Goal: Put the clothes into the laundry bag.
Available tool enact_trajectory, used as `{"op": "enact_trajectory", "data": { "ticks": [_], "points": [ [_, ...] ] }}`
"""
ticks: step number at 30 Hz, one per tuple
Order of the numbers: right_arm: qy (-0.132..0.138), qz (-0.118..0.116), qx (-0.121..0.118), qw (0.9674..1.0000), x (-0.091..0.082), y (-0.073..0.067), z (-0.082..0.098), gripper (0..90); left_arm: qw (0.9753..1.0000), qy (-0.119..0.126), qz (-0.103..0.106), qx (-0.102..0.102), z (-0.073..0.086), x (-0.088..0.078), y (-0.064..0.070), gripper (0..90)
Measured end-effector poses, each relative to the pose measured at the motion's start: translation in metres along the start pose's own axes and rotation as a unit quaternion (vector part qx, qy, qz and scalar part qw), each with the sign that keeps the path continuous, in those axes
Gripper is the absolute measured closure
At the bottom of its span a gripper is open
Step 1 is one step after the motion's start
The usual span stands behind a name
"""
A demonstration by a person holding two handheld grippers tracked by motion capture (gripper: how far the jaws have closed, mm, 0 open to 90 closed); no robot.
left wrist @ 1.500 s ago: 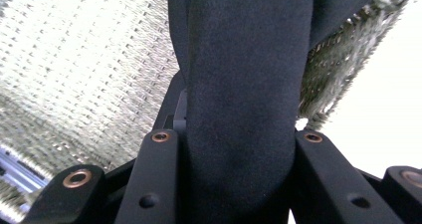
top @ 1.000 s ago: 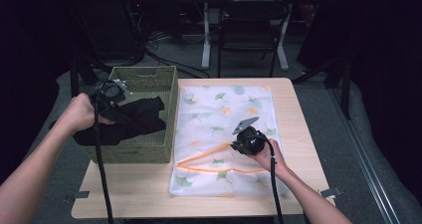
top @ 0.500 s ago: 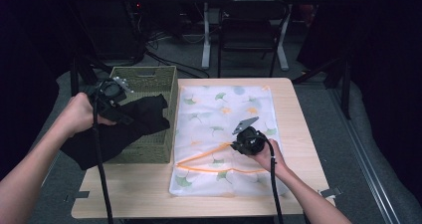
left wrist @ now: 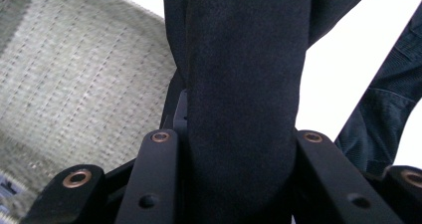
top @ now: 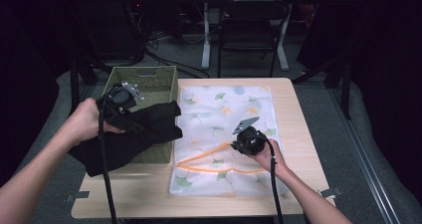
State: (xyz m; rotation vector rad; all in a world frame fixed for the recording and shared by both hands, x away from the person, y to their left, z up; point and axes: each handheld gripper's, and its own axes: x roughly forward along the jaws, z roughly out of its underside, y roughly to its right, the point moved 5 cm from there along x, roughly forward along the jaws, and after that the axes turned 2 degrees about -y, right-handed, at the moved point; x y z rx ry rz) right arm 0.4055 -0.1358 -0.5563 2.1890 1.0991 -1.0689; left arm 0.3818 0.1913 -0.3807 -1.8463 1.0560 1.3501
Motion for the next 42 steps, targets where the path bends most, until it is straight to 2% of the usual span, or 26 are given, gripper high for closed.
{"op": "enact_trajectory", "data": {
  "ticks": [2,5,11,16,21,23,25,26,30,31,39,42],
  "points": [
    [0.0,0.0,0.0,1.0,0.0,0.0,0.0,86.3,0.9999,-0.002,0.008,0.009,-0.002,0.002,0.006,68.6],
    [0.0,-0.001,0.0,1.0,0.001,0.0,0.0,86.3,0.9997,-0.008,0.005,0.024,-0.006,0.005,0.015,68.6],
    [0.004,0.002,0.002,1.0,0.0,0.0,0.0,86.3,0.9988,-0.003,0.029,0.038,-0.014,0.013,0.031,68.5],
    [0.004,0.003,0.001,1.0,0.001,-0.001,0.0,86.3,0.9976,-0.007,0.045,0.052,-0.02,0.022,0.046,68.5],
    [0.005,0.004,0.0,1.0,0.001,-0.001,0.0,86.4,0.9951,-0.006,0.069,0.07,-0.026,0.033,0.061,68.4],
    [0.003,0.003,0.005,1.0,0.001,-0.002,0.0,86.5,0.9942,-0.002,0.081,0.071,-0.028,0.038,0.066,68.5],
    [0.006,0.004,-0.002,1.0,0.001,-0.001,0.0,86.6,0.9933,0.0,0.09,0.073,-0.03,0.043,0.071,68.4],
    [0.003,0.004,0.008,1.0,0.001,-0.002,0.0,86.6,0.9927,0.0,0.095,0.075,-0.031,0.046,0.074,68.3],
    [0.003,0.004,0.011,0.9999,0.001,-0.002,0.0,86.6,0.9911,0.0,0.108,0.078,-0.035,0.057,0.081,68.3],
    [0.006,0.004,0.004,1.0,0.001,-0.001,0.0,86.6,0.9906,-0.002,0.111,0.08,-0.035,0.06,0.082,68.2],
    [0.008,0.005,0.002,0.9999,0.002,-0.001,-0.001,86.7,0.9888,0.002,0.128,0.077,-0.038,0.08,0.088,68.1],
    [0.009,0.004,0.004,0.9999,0.001,-0.001,-0.001,86.8,0.9883,0.003,0.136,0.069,-0.039,0.089,0.089,68.1]
  ]
}}
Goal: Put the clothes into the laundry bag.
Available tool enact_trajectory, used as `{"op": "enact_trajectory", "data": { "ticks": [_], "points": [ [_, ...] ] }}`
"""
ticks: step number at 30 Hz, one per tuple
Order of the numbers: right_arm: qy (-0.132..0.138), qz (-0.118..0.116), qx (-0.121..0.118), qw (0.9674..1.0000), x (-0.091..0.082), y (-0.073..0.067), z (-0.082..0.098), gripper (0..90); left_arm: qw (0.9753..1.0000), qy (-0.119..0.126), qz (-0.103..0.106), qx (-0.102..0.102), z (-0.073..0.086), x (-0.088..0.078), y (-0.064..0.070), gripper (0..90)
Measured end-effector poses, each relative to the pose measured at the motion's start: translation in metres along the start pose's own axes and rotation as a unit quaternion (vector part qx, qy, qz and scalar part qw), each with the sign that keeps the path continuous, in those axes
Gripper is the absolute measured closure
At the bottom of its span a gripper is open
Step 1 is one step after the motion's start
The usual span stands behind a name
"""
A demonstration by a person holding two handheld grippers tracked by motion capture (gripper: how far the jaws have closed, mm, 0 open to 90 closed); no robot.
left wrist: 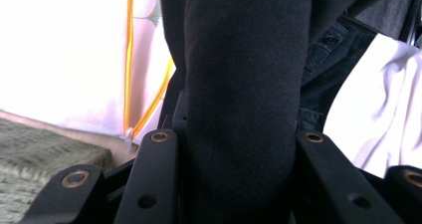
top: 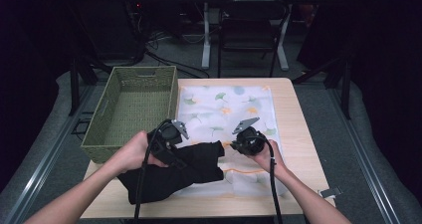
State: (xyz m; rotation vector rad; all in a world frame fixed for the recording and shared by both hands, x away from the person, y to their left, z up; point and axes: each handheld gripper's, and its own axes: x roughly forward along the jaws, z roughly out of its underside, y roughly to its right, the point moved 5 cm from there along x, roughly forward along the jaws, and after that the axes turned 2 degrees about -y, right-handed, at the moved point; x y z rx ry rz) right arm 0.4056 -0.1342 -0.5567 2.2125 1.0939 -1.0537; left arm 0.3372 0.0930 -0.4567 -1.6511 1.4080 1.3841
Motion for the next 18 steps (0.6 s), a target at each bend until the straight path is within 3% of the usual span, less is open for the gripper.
{"op": "enact_trajectory", "data": {
  "ticks": [4,10,15,18],
  "points": [
    [0.004,0.001,0.01,0.9999,-0.003,0.0,-0.001,86.8,0.9999,-0.005,0.009,-0.001,-0.003,0.013,-0.001,68.0],
    [0.01,0.002,0.004,0.9999,-0.004,0.0,-0.002,86.9,0.9996,-0.011,0.022,-0.009,-0.009,0.036,-0.004,67.9],
    [0.015,0.0,0.009,0.9999,-0.007,0.0,-0.003,86.9,0.999,-0.027,0.019,-0.03,-0.008,0.062,-0.011,67.8],
    [0.016,-0.001,0.005,0.9999,-0.009,-0.001,-0.004,86.8,0.9984,-0.022,0.015,-0.05,-0.006,0.075,-0.018,67.6]
  ]
}}
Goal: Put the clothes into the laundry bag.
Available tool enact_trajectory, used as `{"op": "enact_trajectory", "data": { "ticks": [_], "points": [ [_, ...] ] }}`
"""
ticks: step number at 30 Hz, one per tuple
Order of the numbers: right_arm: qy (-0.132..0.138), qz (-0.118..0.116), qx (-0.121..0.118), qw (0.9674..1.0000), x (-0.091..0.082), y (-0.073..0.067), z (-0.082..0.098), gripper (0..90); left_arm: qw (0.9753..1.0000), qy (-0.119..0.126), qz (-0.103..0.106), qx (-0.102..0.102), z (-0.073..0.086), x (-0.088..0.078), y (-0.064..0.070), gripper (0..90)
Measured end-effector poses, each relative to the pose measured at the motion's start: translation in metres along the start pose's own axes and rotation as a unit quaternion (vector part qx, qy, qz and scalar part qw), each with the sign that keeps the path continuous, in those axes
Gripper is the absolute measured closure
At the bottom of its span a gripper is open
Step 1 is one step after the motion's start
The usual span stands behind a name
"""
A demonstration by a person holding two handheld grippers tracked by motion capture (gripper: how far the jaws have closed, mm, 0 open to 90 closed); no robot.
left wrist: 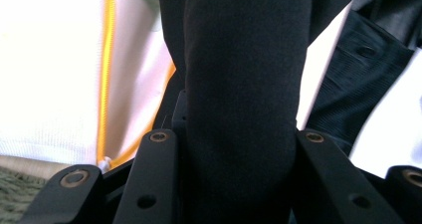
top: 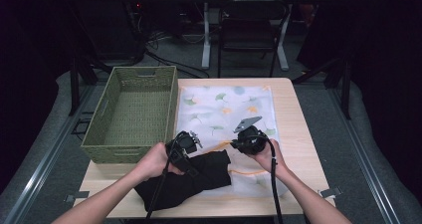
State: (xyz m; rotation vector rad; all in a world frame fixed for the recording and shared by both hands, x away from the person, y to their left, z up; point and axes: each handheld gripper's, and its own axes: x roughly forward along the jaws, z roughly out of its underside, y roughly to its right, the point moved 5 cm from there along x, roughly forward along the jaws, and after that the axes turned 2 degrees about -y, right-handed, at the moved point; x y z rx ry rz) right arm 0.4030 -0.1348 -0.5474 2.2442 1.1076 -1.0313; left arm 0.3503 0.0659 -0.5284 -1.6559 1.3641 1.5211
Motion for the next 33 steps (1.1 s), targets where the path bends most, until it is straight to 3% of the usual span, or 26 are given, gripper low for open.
{"op": "enact_trajectory", "data": {
  "ticks": [4,9,13,17,19,22,25,29,33],
  "points": [
    [0.002,-0.001,0.003,1.0,-0.002,-0.002,-0.001,86.9,0.9996,0.013,-0.003,-0.027,0.001,0.013,-0.009,66.7],
    [0.003,-0.003,0.001,1.0,-0.002,-0.003,-0.002,86.9,0.9986,0.028,-0.003,-0.045,0.004,0.021,-0.015,66.7],
    [0.005,-0.003,-0.001,1.0,-0.004,-0.004,-0.003,86.9,0.9982,0.043,0.007,-0.042,0.004,0.008,-0.012,67.9],
    [0.014,-0.002,0.008,0.9999,-0.008,-0.002,-0.005,86.9,0.9959,0.076,0.008,-0.049,-0.002,-0.01,-0.008,67.6],
    [0.015,-0.004,0.009,0.9998,-0.008,-0.001,-0.005,86.9,0.9958,0.074,-0.006,-0.053,-0.005,-0.009,-0.008,67.0],
    [0.011,-0.006,0.011,0.9999,-0.006,-0.002,-0.004,87.0,0.9968,0.048,-0.011,-0.063,-0.005,0.019,-0.013,65.7],
    [0.01,-0.008,0.007,0.9999,-0.006,-0.004,-0.004,87.1,0.9958,0.05,-0.013,-0.076,-0.007,0.032,-0.018,65.1],
    [0.022,-0.01,0.006,0.9997,-0.013,-0.007,-0.008,87.1,0.9943,0.051,-0.002,-0.094,-0.007,0.031,-0.022,65.9],
    [0.038,-0.009,0.0,0.9992,-0.021,-0.011,-0.013,87.2,0.9915,0.074,0.003,-0.107,-0.01,0.015,-0.021,66.8]
  ]
}}
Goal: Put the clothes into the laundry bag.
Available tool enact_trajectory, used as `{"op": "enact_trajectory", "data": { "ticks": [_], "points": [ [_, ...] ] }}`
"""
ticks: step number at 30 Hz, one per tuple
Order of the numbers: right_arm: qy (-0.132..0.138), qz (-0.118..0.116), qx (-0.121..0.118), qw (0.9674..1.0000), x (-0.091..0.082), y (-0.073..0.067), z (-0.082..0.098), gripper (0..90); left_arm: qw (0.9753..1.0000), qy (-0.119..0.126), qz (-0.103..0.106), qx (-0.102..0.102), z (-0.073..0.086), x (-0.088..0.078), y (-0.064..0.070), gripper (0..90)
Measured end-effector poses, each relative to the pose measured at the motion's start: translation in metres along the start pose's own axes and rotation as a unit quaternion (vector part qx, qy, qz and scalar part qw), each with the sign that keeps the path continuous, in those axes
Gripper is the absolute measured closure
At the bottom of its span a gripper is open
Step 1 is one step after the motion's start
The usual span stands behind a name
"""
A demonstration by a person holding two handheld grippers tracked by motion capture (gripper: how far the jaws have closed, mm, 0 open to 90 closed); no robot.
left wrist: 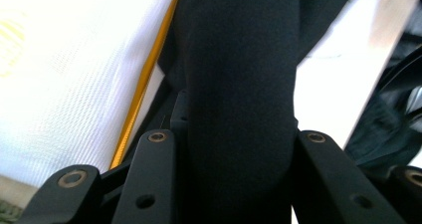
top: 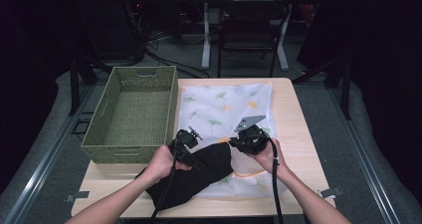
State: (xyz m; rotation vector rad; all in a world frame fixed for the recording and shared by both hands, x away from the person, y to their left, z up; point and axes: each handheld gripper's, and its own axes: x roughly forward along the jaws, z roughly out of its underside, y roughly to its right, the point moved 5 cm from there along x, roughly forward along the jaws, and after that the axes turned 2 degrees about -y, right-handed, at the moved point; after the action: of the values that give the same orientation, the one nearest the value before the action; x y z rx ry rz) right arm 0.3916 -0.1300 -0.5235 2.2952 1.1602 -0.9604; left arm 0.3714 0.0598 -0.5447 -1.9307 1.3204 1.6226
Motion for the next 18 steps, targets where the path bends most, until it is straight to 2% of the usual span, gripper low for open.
{"op": "enact_trajectory", "data": {
  "ticks": [2,5,8,11,15,18],
  "points": [
    [0.009,0.001,0.001,1.0,-0.003,0.0,-0.003,87.2,0.9997,0.021,-0.006,-0.011,-0.003,-0.004,0.0,66.0],
    [0.008,0.0,0.004,1.0,-0.003,0.0,-0.003,87.2,0.9995,0.003,-0.03,-0.009,0.0,0.012,-0.005,60.9],
    [-0.005,0.001,0.002,1.0,0.001,0.0,0.002,87.2,0.9986,0.002,-0.052,0.007,0.0,0.016,-0.002,42.7],
    [-0.004,0.0,0.003,1.0,0.001,0.001,0.003,87.2,0.9971,0.004,-0.066,0.036,0.0,0.005,0.006,31.5],
    [-0.004,-0.001,0.003,1.0,0.001,0.002,0.003,87.2,0.994,0.006,-0.081,0.074,0.005,-0.009,0.015,25.6],
    [-0.005,0.0,0.004,1.0,0.002,0.001,0.003,87.2,0.9929,-0.007,-0.083,0.085,0.011,-0.008,0.013,25.8]
  ]
}}
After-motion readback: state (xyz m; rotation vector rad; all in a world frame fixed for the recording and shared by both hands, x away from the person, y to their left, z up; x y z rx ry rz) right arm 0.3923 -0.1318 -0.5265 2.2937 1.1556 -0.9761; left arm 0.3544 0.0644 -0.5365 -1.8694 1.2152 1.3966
